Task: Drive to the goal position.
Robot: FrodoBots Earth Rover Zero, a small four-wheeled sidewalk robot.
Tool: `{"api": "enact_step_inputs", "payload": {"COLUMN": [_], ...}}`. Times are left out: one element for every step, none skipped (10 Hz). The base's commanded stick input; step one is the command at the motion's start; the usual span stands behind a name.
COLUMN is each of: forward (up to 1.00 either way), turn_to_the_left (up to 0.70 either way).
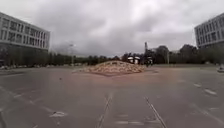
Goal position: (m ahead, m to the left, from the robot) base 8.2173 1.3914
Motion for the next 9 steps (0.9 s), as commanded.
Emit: {"api": "enact_step_inputs", "payload": {"forward": [0.7,0.7,0.7,0.7,0.7,0.7,0.7,0.7,0.7], "turn_to_the_left": [0.0,0.0,0.0,0.0,0.0,0.0,0.0,0.0,0.0]}}
